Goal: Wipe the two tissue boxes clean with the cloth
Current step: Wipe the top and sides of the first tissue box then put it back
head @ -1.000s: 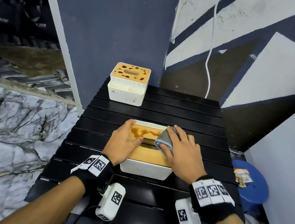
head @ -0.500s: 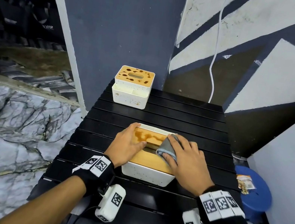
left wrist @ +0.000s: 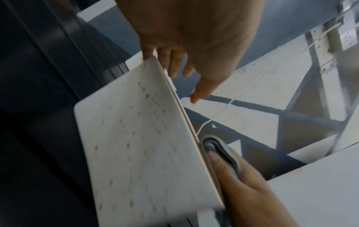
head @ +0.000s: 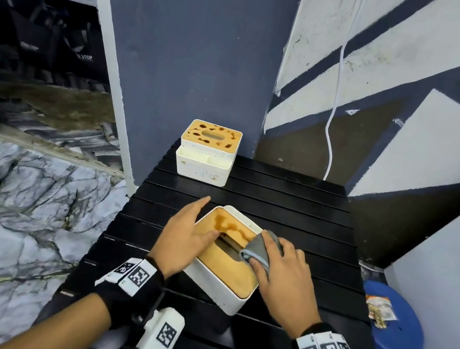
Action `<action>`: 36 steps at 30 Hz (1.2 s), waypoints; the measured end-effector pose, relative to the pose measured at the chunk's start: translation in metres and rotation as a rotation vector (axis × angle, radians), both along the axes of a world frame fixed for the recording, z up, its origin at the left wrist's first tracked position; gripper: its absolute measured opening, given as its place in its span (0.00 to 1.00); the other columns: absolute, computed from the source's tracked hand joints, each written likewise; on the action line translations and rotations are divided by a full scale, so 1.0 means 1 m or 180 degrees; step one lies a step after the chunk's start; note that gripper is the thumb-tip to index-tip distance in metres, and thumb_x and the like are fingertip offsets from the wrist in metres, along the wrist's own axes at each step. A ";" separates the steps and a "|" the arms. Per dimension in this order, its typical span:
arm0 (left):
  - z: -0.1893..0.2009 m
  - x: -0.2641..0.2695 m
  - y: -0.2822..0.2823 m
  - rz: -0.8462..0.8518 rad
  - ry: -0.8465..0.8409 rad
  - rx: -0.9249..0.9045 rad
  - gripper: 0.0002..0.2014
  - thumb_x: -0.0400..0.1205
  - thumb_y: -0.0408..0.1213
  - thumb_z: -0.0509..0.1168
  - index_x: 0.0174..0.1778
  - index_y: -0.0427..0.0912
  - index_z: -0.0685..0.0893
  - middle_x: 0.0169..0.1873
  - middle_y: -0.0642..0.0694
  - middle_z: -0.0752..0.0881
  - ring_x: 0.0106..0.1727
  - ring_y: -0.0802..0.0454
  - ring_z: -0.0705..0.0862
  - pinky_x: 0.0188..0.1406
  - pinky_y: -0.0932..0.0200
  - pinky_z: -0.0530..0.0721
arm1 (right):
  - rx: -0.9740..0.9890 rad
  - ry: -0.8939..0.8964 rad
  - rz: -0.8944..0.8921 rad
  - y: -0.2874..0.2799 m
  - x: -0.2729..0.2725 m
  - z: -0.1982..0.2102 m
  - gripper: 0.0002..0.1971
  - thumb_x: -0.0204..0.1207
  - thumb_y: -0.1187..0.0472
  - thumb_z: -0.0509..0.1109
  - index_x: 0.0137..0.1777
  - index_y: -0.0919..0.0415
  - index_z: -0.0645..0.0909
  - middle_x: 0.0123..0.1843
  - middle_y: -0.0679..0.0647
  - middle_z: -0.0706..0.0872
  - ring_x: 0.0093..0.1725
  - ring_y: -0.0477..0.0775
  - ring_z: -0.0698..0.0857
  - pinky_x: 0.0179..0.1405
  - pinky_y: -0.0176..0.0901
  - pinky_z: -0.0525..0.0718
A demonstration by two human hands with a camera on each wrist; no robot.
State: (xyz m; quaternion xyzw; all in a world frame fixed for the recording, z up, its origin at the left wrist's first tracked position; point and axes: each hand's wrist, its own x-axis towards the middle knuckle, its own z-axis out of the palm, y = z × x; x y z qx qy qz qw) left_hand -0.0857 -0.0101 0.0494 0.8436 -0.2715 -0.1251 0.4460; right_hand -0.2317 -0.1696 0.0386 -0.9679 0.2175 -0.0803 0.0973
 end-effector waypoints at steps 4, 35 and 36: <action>-0.018 -0.032 0.013 0.0274 0.0218 -0.0128 0.34 0.84 0.43 0.70 0.85 0.47 0.65 0.86 0.51 0.63 0.85 0.54 0.63 0.79 0.63 0.60 | -0.0002 -0.0114 -0.0363 0.019 0.002 -0.005 0.30 0.82 0.39 0.52 0.81 0.49 0.60 0.73 0.55 0.72 0.62 0.58 0.74 0.59 0.50 0.77; -0.018 -0.002 -0.021 -0.0177 0.0295 0.0200 0.34 0.87 0.42 0.65 0.87 0.43 0.59 0.85 0.46 0.62 0.84 0.48 0.64 0.78 0.60 0.60 | -0.0213 0.0215 0.0460 0.024 -0.014 0.005 0.32 0.79 0.34 0.45 0.82 0.46 0.58 0.80 0.44 0.64 0.63 0.51 0.72 0.57 0.46 0.75; -0.019 -0.001 -0.022 -0.0183 0.0291 0.0204 0.34 0.87 0.42 0.65 0.87 0.43 0.59 0.85 0.46 0.62 0.84 0.49 0.63 0.77 0.61 0.60 | -0.0222 0.0230 0.0477 0.027 -0.022 0.003 0.33 0.78 0.34 0.43 0.81 0.46 0.59 0.79 0.43 0.65 0.63 0.50 0.73 0.55 0.46 0.76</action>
